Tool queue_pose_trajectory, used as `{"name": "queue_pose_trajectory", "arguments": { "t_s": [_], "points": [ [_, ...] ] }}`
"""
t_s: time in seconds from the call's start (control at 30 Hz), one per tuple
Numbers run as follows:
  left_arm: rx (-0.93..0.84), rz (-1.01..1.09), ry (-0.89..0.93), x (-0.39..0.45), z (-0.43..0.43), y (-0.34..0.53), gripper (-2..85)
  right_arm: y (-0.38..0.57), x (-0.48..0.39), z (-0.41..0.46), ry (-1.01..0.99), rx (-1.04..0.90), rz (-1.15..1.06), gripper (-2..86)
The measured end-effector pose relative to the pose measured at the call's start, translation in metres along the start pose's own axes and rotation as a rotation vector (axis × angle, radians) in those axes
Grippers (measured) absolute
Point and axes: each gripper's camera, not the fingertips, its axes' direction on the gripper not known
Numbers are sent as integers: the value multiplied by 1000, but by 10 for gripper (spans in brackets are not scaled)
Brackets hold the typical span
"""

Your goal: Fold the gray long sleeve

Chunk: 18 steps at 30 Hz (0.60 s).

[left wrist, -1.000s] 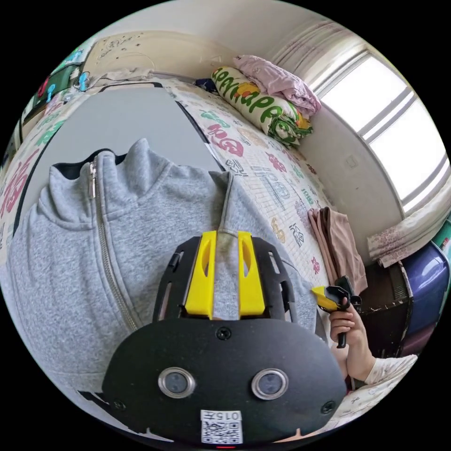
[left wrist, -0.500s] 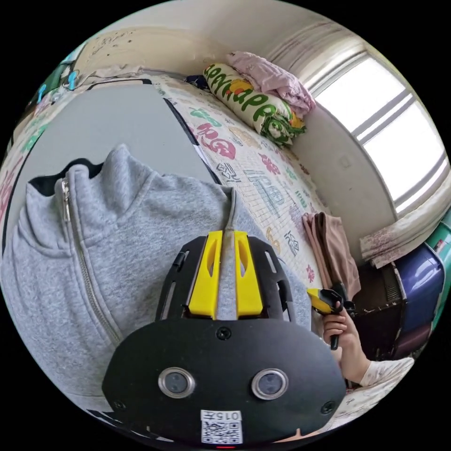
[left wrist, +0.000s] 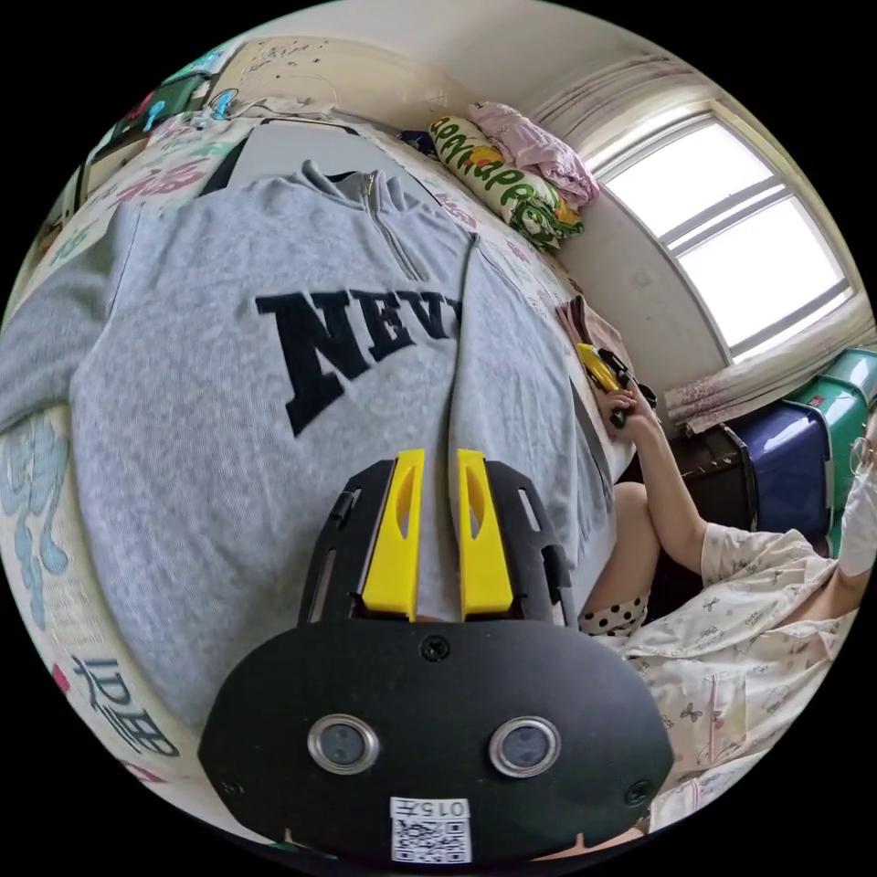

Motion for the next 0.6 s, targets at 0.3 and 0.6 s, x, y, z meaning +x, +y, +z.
{"name": "queue_pose_trajectory", "arguments": {
  "t_s": [0.3, 0.6],
  "points": [
    [4, -9, -4, 29, -11, 57, 57, 258, 51, 81, 159, -483, -715, -5],
    [41, 11, -107, 58, -39, 64, -2, 481, 242, 193, 420, -819, -1058, -6]
  ]
}}
